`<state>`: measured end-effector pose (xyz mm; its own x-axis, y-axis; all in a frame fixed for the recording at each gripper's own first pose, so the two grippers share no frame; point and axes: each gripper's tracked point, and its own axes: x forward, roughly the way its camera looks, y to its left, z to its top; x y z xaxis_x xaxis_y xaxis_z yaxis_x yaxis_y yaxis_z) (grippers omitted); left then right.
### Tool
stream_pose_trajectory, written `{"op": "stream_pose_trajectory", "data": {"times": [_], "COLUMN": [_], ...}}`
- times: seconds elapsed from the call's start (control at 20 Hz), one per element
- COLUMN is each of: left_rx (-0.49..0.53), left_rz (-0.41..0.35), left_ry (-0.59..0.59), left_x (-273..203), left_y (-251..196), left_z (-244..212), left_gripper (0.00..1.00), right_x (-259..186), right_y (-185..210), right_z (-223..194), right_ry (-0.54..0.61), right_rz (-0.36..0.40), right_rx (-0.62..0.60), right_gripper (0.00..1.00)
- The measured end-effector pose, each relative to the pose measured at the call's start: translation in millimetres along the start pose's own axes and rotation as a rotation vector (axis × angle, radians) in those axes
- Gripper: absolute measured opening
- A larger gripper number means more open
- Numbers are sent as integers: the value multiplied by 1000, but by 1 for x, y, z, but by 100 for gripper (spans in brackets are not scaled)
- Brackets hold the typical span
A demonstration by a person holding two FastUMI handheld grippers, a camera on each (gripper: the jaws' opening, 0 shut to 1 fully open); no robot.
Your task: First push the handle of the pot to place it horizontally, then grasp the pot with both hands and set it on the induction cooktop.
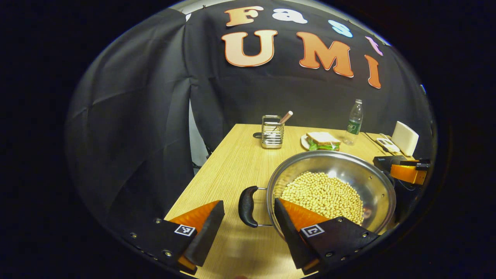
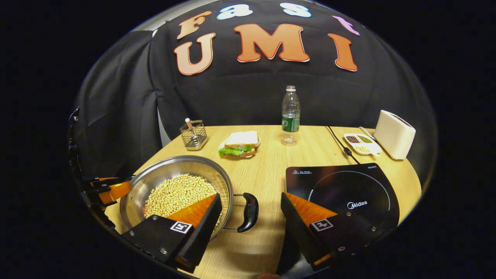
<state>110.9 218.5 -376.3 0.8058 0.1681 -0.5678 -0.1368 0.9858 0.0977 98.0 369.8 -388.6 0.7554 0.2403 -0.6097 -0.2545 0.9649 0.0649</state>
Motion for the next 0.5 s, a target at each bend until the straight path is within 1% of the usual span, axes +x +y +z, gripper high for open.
{"op": "stream_pose_trajectory", "data": {"times": [0.1,0.25,0.35,0.45,0.5], "left_rx": [-11,-13,-29,-17,-6], "left_rz": [-18,-15,-21,-30,-34], "left_ry": [11,38,45,68,87], "left_x": [9,23,30,36,39], "left_y": [-4,0,0,-2,-2], "left_z": [-3,-3,-2,-8,-10], "left_gripper": [84,85,84,85,84], "right_x": [9,17,23,27,29], "right_y": [8,23,26,32,29], "right_z": [-11,-26,-34,-42,-44], "right_ry": [35,86,132,170,173], "right_rz": [5,31,49,77,69], "right_rx": [-9,-24,7,66,71], "right_gripper": [96,96,96,96,96]}}
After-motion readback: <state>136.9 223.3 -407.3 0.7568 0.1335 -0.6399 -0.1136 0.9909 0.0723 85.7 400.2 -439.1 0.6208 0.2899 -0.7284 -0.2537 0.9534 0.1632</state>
